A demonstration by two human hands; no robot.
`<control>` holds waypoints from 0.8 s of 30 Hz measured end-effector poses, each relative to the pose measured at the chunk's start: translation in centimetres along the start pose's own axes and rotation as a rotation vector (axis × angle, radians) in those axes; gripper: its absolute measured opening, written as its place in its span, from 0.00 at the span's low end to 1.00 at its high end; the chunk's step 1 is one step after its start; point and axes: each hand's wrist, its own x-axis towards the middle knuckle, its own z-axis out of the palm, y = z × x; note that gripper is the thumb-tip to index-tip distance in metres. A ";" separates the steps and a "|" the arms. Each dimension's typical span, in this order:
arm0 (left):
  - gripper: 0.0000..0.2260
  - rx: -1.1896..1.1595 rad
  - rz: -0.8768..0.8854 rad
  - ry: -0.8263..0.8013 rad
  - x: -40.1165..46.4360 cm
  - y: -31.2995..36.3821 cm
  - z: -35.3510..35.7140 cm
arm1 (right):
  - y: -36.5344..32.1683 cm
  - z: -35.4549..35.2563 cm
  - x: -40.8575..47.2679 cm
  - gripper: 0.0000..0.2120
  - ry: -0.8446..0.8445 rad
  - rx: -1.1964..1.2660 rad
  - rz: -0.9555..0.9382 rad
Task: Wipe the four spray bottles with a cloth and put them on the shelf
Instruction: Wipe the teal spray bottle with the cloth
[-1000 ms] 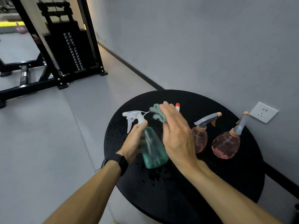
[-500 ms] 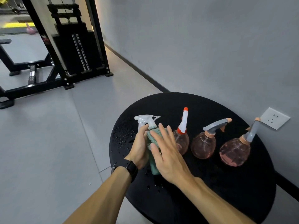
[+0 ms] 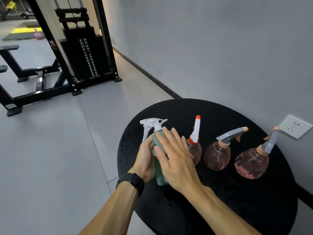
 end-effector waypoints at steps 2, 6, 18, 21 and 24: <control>0.19 0.030 0.008 0.009 0.1 0.1 0.3 | 0.3 0.1 0.3 0.28 0.012 0.014 -0.001; 0.17 0.071 0.051 0.069 0.4 0.2 0.9 | 0.6 0.5 0.2 0.27 0.028 0.067 -0.008; 0.25 0.010 0.033 0.113 2.5 0.7 1.4 | 3.0 0.6 -3.2 0.22 0.080 0.069 -0.103; 0.26 0.024 0.023 0.123 2.6 0.7 1.8 | 3.4 0.3 -3.6 0.23 0.069 0.083 -0.098; 0.25 0.088 -0.013 0.093 2.4 0.2 2.0 | 3.2 0.0 -3.3 0.22 0.072 0.087 -0.080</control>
